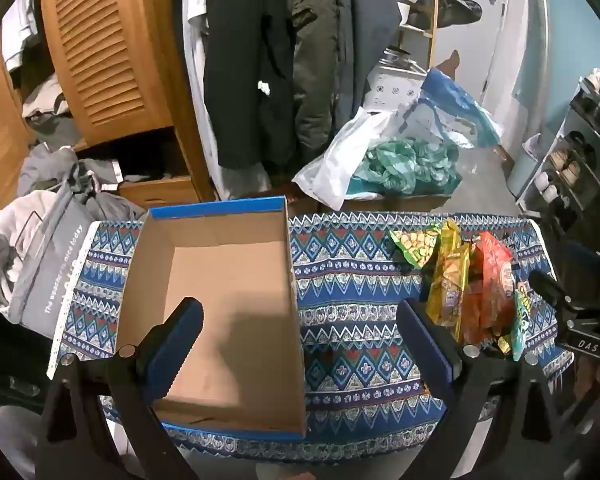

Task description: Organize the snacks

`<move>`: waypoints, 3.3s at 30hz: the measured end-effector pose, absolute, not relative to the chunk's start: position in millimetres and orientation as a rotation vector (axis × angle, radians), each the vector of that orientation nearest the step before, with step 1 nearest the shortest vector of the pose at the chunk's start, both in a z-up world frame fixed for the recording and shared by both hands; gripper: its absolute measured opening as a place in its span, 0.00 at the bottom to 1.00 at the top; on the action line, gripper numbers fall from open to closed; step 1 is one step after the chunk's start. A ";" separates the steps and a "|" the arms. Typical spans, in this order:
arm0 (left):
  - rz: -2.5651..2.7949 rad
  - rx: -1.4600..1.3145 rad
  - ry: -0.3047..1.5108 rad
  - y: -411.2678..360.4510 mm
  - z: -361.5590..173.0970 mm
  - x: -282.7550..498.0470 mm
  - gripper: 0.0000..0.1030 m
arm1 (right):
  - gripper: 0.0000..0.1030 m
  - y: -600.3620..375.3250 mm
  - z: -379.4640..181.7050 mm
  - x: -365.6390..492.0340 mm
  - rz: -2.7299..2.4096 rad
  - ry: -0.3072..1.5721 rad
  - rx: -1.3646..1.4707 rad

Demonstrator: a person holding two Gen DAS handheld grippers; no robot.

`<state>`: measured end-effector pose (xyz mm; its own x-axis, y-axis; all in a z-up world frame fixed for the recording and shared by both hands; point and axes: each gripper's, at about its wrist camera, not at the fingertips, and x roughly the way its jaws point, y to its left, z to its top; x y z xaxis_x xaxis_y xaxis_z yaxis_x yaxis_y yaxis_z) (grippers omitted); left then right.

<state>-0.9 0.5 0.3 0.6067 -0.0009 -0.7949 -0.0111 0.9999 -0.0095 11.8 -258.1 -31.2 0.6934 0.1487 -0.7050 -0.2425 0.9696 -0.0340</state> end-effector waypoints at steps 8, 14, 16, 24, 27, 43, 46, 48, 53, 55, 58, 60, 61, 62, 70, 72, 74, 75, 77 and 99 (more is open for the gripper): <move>0.023 0.006 0.919 -8.2 -1.0 -6.7 0.95 | 0.98 -259.7 -30.7 11.6 0.222 0.773 -0.125; 0.009 -0.013 0.933 -6.9 -0.4 1.3 0.95 | 0.98 -259.8 -30.6 11.0 0.222 0.771 -0.124; -0.004 -0.012 0.934 -2.0 -2.2 3.0 0.95 | 0.98 -259.9 -30.5 10.9 0.223 0.771 -0.122; -0.014 -0.020 0.919 -1.7 -2.0 0.9 0.95 | 0.98 -259.7 -30.2 10.5 0.222 0.771 -0.123; -0.015 -0.023 0.916 -1.7 -1.6 0.9 0.95 | 0.98 -259.6 -30.1 10.3 0.223 0.770 -0.122; -0.021 -0.043 0.916 -0.5 -2.0 0.3 0.95 | 0.98 -259.3 -30.4 9.4 0.224 0.770 -0.121; -0.021 -0.047 0.916 -0.1 -2.6 0.2 0.95 | 0.98 -259.1 -30.4 9.2 0.224 0.769 -0.121; -0.022 -0.047 0.917 0.0 -2.8 0.1 0.95 | 0.98 -259.0 -30.6 9.2 0.224 0.769 -0.121; -0.022 -0.047 0.917 0.7 -3.2 -0.4 0.95 | 0.98 -259.4 -30.3 9.1 0.224 0.769 -0.121; -0.024 -0.047 0.919 0.3 -3.8 -0.4 0.95 | 0.98 -259.6 -30.0 9.0 0.223 0.769 -0.120; -0.026 -0.049 0.921 -0.5 -5.3 -0.6 0.95 | 0.98 -259.9 -29.8 9.0 0.224 0.768 -0.120; -0.025 -0.047 0.921 -0.7 -5.5 -0.8 0.95 | 0.98 -260.1 -29.7 9.0 0.224 0.769 -0.120; -0.024 -0.047 0.921 -0.7 -5.7 -0.8 0.95 | 0.98 -260.1 -29.7 8.9 0.224 0.769 -0.120; -0.025 -0.048 0.922 -0.6 -5.7 -0.7 0.95 | 0.98 -260.2 -29.6 8.8 0.224 0.769 -0.120; -0.026 -0.048 0.921 -0.4 -5.5 -0.6 0.95 | 0.98 -260.5 -29.5 8.2 0.224 0.769 -0.120; -0.026 -0.047 0.922 -0.6 -5.5 -0.5 0.95 | 0.98 -260.5 -29.6 8.2 0.224 0.768 -0.121; -0.026 -0.047 0.922 -0.7 -6.2 -1.2 0.95 | 0.98 -260.6 -29.6 8.2 0.224 0.769 -0.120; -0.026 -0.048 0.922 -0.7 -6.1 -1.1 0.95 | 0.98 -260.6 -29.6 8.2 0.225 0.769 -0.120; -0.026 -0.048 0.923 -0.8 -6.1 -1.0 0.95 | 0.98 -260.7 -29.5 8.2 0.224 0.768 -0.121; -0.028 -0.044 0.939 -2.1 -11.7 -0.3 0.95 | 0.98 -266.8 -29.3 9.3 0.222 0.767 -0.126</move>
